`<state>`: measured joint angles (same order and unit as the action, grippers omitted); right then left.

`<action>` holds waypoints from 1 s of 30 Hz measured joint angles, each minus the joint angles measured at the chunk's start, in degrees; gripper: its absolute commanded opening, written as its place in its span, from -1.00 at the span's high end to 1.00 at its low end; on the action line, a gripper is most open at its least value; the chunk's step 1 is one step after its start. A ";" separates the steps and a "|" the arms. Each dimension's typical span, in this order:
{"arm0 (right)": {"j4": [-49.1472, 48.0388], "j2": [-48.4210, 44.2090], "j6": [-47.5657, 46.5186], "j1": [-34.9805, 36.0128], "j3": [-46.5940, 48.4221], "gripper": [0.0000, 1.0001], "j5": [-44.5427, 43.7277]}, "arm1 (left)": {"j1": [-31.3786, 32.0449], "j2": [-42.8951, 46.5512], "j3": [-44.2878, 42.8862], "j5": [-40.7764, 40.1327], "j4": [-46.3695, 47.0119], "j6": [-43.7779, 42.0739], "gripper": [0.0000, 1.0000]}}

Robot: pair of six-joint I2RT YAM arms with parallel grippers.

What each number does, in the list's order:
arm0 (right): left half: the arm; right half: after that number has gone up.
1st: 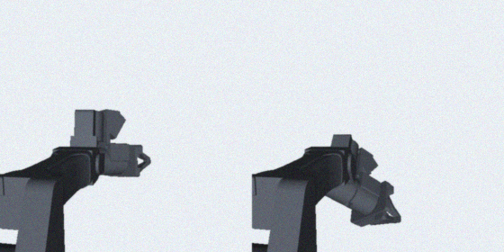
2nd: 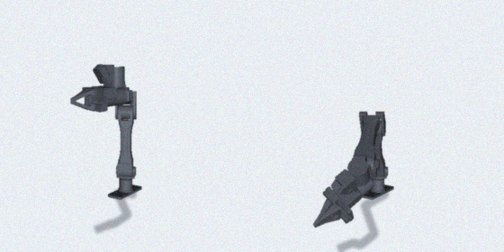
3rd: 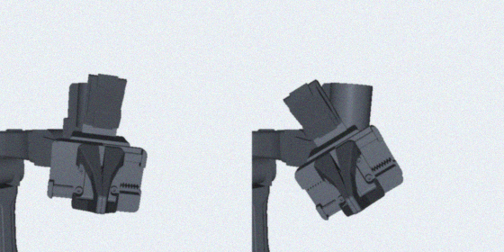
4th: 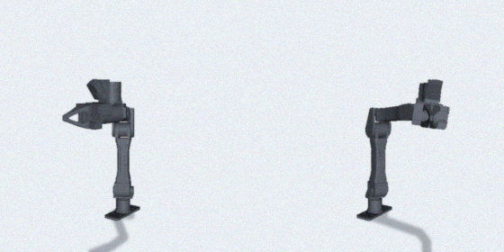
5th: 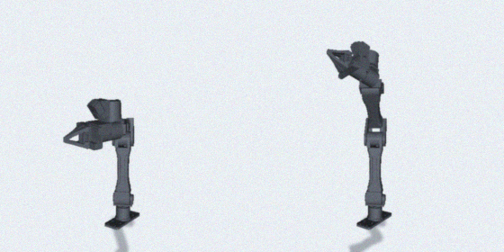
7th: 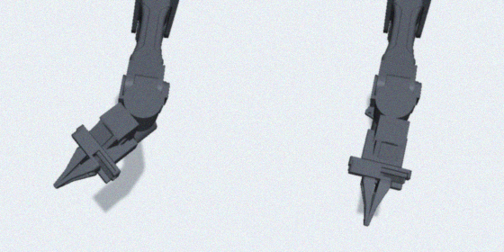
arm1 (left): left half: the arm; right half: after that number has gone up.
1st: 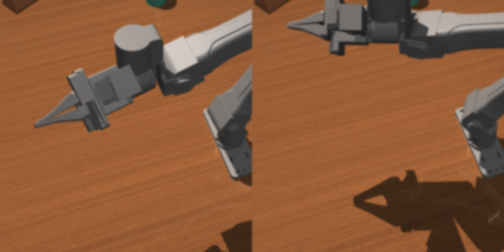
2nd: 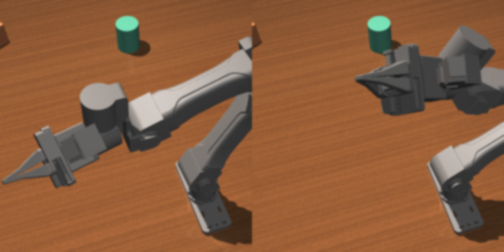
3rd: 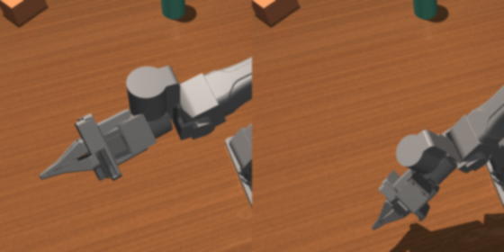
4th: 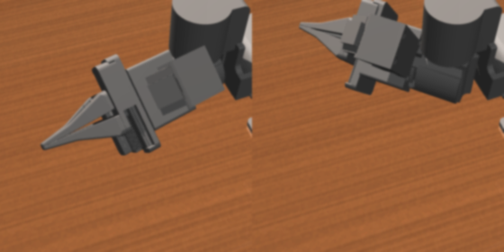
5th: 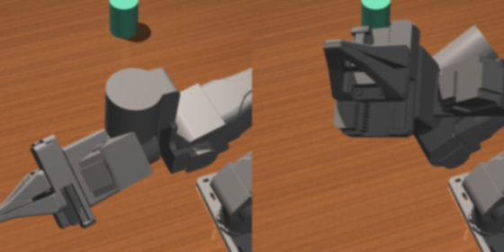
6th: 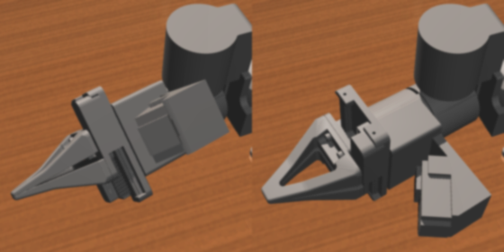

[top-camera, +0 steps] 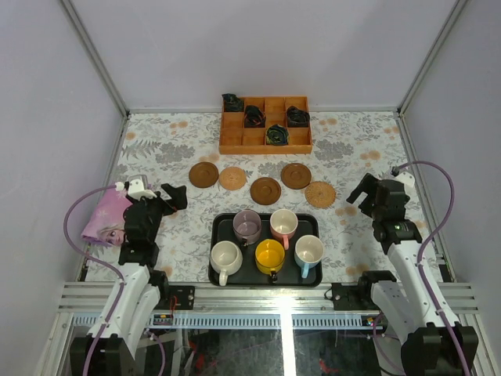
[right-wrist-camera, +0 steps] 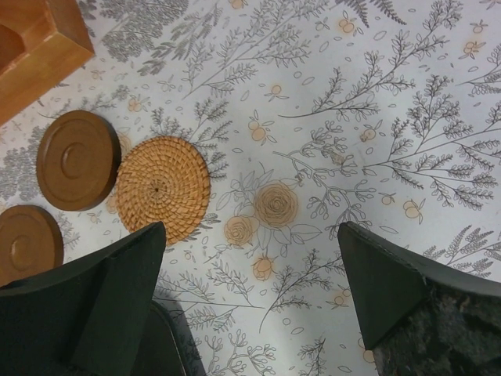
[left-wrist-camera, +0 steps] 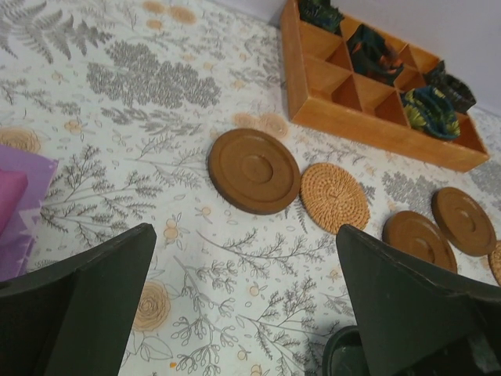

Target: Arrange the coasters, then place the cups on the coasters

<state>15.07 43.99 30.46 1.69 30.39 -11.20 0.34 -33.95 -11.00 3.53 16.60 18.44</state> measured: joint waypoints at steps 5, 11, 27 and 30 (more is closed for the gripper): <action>1.31 1.44 0.04 0.02 0.42 -0.99 -0.72 | 0.00 -1.53 0.00 0.00 -0.72 0.07 -0.99; 1.14 3.04 -1.86 0.00 2.45 -0.98 3.06 | 0.00 -1.49 0.00 -0.37 -0.72 0.37 -0.99; -1.20 8.24 -8.57 0.00 5.11 -0.98 14.40 | 0.00 -1.09 -0.15 -3.34 0.61 4.98 -0.99; -0.98 9.49 -8.20 0.00 5.25 -0.99 17.33 | 0.00 -1.03 -0.15 -6.05 0.59 6.84 -0.99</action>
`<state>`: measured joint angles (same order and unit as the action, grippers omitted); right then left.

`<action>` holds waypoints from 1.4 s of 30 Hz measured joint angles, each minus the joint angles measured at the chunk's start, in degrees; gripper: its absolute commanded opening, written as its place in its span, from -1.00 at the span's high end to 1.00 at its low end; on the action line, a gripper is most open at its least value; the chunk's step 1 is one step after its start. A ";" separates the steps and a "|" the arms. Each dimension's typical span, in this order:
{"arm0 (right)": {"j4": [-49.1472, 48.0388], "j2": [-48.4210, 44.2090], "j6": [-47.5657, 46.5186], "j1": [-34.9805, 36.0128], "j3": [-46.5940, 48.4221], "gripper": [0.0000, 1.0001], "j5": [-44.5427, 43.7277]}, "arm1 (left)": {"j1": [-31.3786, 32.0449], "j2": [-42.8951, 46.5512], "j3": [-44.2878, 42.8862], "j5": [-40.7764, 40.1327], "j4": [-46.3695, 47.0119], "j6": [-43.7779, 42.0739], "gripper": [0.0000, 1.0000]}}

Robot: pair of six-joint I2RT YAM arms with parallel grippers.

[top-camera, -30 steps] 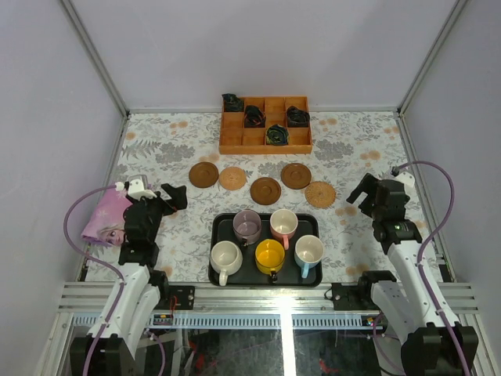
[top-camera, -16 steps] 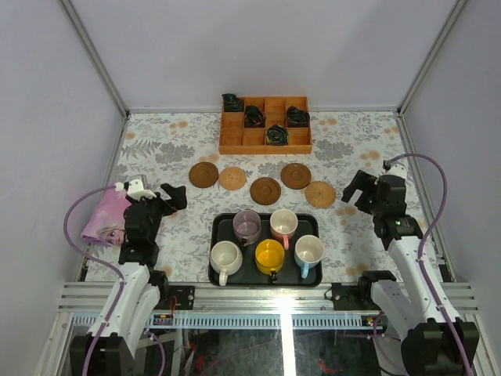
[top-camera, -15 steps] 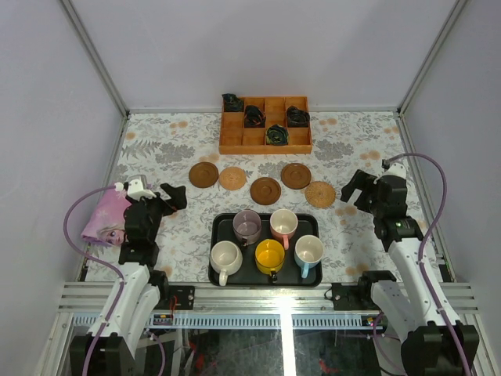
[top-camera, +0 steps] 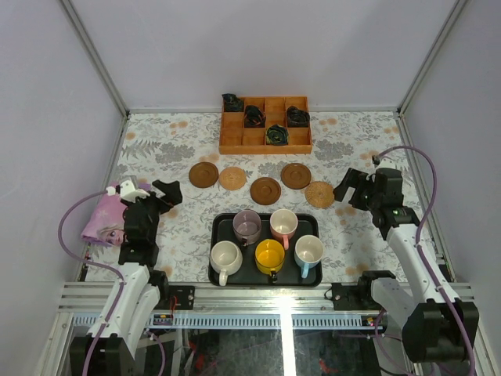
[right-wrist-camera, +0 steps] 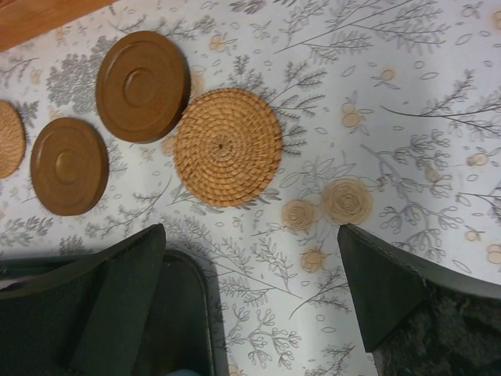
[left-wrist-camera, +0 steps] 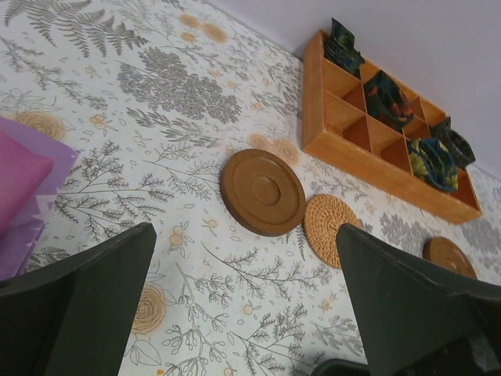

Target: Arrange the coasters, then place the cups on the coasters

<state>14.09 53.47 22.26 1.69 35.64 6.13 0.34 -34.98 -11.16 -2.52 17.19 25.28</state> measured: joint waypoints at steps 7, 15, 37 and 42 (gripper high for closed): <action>-1.09 -4.31 2.27 0.00 0.17 -0.98 4.04 | 0.00 1.18 -1.01 -3.72 -1.18 3.48 -0.99; -2.21 -6.54 9.31 0.02 2.99 -0.98 3.91 | 0.00 6.19 -1.99 -0.66 -1.20 2.84 -0.99; -13.31 -14.27 14.51 0.00 -6.69 0.59 -11.72 | 0.00 -3.54 -3.76 2.21 -1.44 -0.70 -0.99; -13.66 -1.88 12.85 0.00 -2.73 0.93 -6.80 | 0.00 -12.92 -8.85 5.05 -1.33 -1.79 -0.73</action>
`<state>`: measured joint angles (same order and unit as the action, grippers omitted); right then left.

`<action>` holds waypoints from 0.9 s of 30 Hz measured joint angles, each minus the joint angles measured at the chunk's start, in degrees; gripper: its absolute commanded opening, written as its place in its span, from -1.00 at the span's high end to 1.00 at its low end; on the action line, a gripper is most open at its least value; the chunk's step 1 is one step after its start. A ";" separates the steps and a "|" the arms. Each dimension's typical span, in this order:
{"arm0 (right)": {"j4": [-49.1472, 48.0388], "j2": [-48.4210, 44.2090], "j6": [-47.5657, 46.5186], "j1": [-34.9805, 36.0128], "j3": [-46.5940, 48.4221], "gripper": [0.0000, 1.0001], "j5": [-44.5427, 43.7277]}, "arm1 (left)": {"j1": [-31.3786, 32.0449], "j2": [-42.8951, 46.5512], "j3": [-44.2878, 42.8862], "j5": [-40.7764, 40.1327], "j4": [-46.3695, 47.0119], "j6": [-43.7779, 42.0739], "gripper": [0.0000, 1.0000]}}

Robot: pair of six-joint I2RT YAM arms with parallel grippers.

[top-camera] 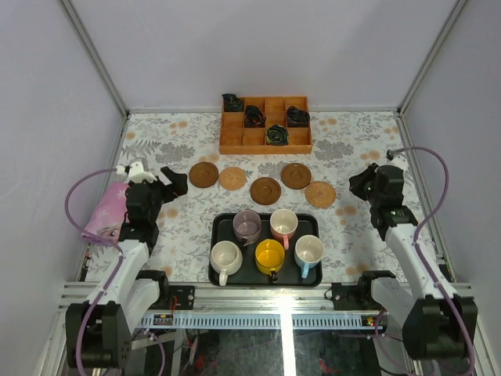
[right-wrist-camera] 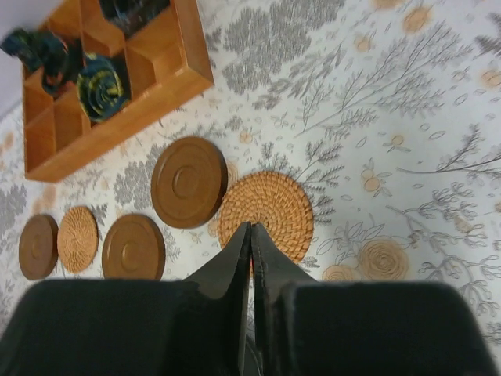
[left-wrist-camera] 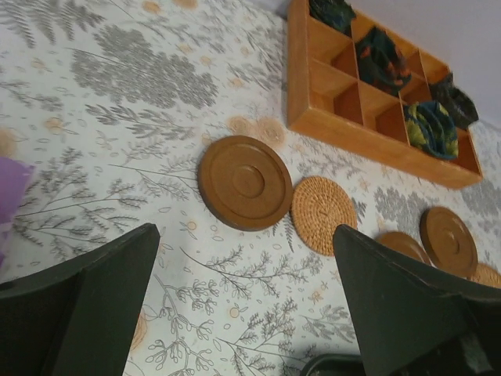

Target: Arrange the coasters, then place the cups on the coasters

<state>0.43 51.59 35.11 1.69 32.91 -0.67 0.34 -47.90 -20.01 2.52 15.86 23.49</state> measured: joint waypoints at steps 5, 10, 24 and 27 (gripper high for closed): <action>-0.92 10.05 -1.20 0.52 2.89 0.92 4.42 | 0.72 -5.60 -2.05 4.22 0.02 -0.81 -0.18; -0.79 18.32 -5.14 8.92 8.02 0.88 2.03 | 3.65 -6.38 -2.16 5.99 -0.02 -2.99 0.14; -3.52 48.37 -9.49 16.15 28.83 1.00 4.33 | 4.94 -8.35 -2.14 8.61 0.00 -5.22 1.00; -3.32 53.75 -9.68 16.20 31.95 1.00 5.81 | 4.94 -9.86 -2.14 8.61 -0.02 -5.20 1.00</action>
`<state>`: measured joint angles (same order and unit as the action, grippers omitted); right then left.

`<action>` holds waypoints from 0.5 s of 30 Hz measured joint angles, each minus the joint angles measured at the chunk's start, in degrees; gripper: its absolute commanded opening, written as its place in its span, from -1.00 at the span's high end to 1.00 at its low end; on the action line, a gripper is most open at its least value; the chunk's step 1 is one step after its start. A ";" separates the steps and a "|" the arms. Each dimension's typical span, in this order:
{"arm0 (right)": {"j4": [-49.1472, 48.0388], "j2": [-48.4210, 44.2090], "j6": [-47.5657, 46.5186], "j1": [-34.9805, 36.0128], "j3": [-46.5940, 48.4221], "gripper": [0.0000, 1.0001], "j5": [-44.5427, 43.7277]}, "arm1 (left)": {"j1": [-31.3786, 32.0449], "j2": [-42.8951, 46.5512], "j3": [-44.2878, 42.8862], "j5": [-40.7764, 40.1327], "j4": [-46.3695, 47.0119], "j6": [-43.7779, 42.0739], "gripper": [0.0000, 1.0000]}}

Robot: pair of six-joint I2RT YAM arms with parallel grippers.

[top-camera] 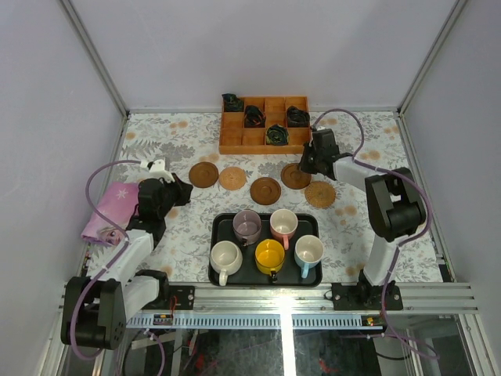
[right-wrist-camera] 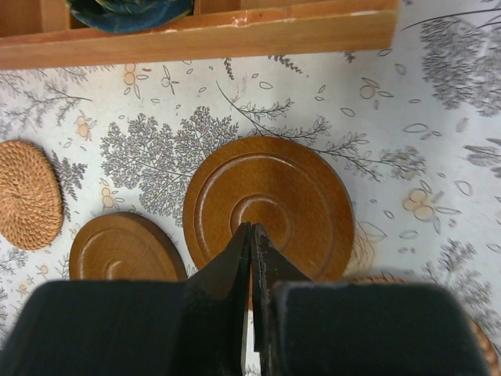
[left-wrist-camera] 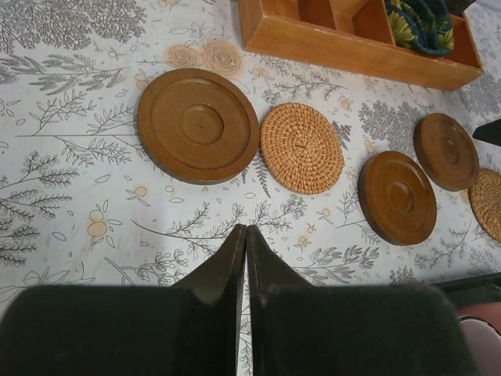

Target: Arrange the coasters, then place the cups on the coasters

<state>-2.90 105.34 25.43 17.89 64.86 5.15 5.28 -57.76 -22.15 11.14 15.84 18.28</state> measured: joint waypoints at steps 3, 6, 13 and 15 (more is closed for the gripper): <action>0.52 3.39 -0.02 0.11 2.10 1.00 0.79 | 0.02 -0.96 0.00 0.07 0.00 -0.02 1.00; 1.31 5.84 -0.02 0.17 4.13 1.00 1.70 | 0.22 -1.75 0.00 0.35 0.00 -0.02 1.00; 4.94 10.54 0.17 0.42 8.90 1.00 0.26 | 0.37 -4.39 0.00 1.40 0.00 -0.02 0.91; 6.54 10.95 0.24 0.50 10.08 1.00 -1.53 | 0.37 -4.81 0.00 1.57 0.00 -0.02 0.90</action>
<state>3.64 116.29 25.67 18.39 74.94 3.62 5.65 -62.57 -22.15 12.71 15.84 18.26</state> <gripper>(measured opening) 0.010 0.038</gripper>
